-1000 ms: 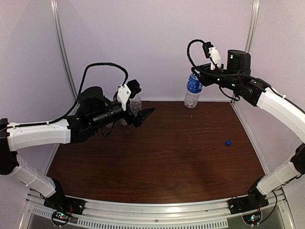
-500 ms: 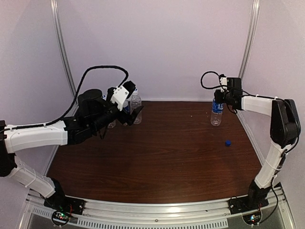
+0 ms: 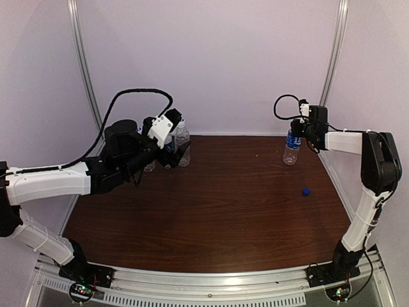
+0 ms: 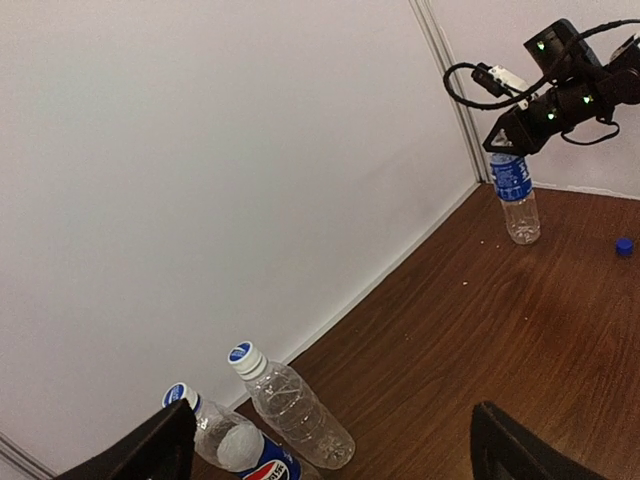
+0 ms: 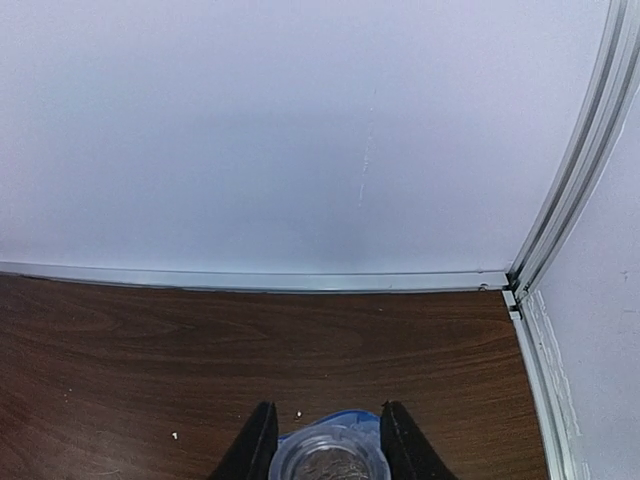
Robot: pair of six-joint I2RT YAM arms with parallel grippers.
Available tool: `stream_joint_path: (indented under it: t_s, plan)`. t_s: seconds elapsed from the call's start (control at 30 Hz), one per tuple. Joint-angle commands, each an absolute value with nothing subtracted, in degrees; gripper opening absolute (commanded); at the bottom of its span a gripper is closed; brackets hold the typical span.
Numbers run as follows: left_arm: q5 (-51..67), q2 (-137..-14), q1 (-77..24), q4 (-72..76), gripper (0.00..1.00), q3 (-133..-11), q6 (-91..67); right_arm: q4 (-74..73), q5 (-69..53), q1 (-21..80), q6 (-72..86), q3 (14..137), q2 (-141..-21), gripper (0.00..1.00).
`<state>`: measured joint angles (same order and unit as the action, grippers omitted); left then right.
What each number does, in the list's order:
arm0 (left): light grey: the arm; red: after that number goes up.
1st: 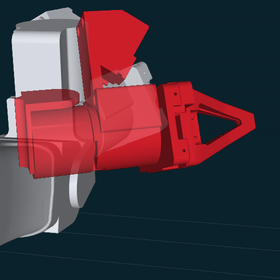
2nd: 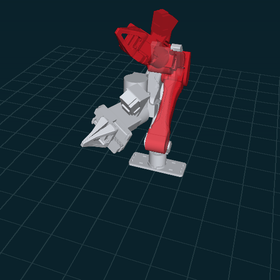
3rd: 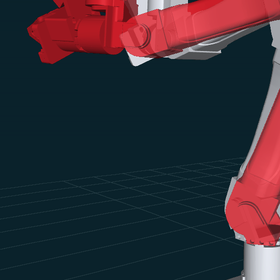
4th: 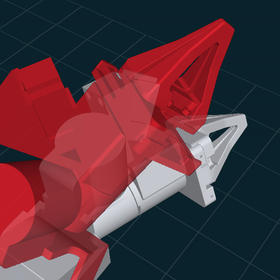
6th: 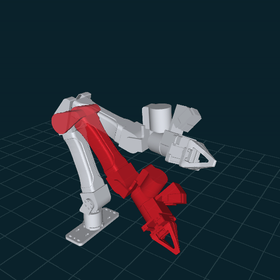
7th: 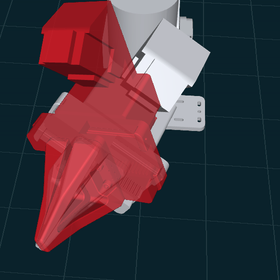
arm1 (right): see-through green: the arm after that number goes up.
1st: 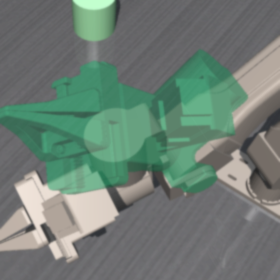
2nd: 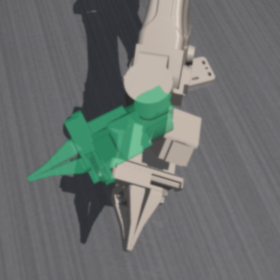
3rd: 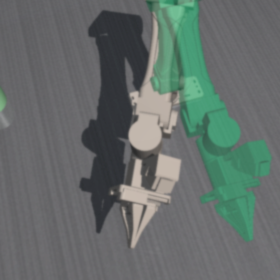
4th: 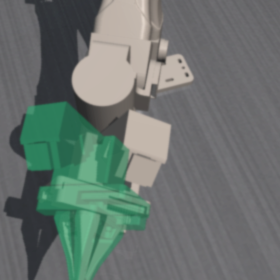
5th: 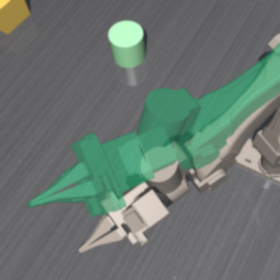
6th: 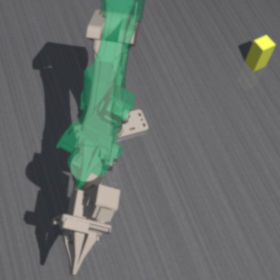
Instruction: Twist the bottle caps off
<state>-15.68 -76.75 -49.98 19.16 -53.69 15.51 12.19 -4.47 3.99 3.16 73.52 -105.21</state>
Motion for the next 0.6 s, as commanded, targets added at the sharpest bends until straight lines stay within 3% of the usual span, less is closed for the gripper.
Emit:
stream_joint_path:
  t_s: [0.0,0.13,0.33,0.43,0.57]
  plan:
    - [-16.1,-76.0,-50.1,20.0,0.97,-53.9,16.4,12.2,-4.9,3.8,3.6,72.5,-104.8,0.41]
    - [-15.5,-76.0,-50.1,19.7,0.97,-54.0,16.5,10.5,-4.7,3.8,3.6,73.6,-105.2,0.64]
    - [-15.0,-76.1,-50.1,19.8,0.97,-54.1,16.5,9.8,-4.8,3.6,3.3,74.4,-104.1,0.82]
    - [-15.5,-76.3,-50.1,20.0,0.97,-54.2,16.1,8.9,-5.1,3.5,2.9,75.6,-103.5,0.99]
    - [-18.0,-77.2,-47.0,19.6,0.97,-54.6,11.0,7.2,-4.5,3.5,2.0,77.7,-102.8,1.0]
